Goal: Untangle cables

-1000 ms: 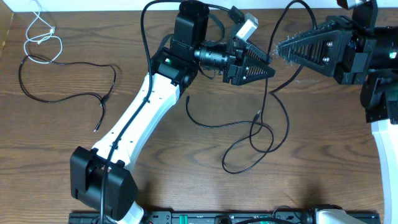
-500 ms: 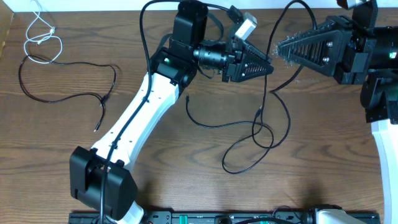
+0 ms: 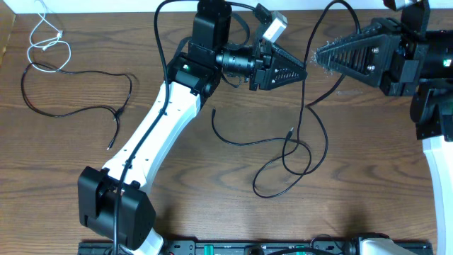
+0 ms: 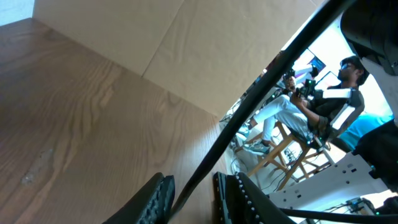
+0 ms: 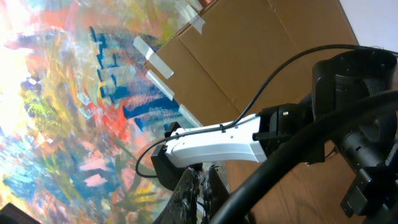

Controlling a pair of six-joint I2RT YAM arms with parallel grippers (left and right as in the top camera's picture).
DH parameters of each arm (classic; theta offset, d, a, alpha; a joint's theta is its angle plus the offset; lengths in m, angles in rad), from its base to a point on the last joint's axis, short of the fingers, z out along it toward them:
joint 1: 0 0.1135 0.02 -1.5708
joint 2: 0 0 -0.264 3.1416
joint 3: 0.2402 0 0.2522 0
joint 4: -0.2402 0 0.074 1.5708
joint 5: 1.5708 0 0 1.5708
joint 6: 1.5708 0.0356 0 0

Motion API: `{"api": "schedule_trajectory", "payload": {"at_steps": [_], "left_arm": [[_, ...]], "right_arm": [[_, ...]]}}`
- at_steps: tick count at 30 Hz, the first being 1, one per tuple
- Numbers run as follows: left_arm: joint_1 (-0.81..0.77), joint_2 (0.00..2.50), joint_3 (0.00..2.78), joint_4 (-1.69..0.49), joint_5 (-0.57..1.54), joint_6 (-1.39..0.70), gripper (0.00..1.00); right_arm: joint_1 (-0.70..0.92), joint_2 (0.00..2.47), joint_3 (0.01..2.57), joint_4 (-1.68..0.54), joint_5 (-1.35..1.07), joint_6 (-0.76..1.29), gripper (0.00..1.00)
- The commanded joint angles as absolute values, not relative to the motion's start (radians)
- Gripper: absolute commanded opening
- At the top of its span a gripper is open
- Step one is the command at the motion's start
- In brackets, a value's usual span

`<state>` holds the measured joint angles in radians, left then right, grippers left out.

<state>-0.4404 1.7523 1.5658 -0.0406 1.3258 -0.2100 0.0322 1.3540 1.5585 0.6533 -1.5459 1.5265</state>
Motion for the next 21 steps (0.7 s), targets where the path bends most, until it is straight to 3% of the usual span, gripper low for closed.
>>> {"api": "schedule_trajectory", "payload": {"at_steps": [1, 21], "left_arm": [[-0.439, 1.727, 1.583, -0.035, 1.336, -0.204, 0.35], [-0.445, 1.727, 1.582, -0.043, 1.356, -0.204, 0.3]], "right_arm": [[0.039, 1.357, 1.56, 0.659, -1.56, 1.51, 0.01], [0.039, 1.36, 1.56, 0.659, -1.554, 1.51, 0.01]]}}
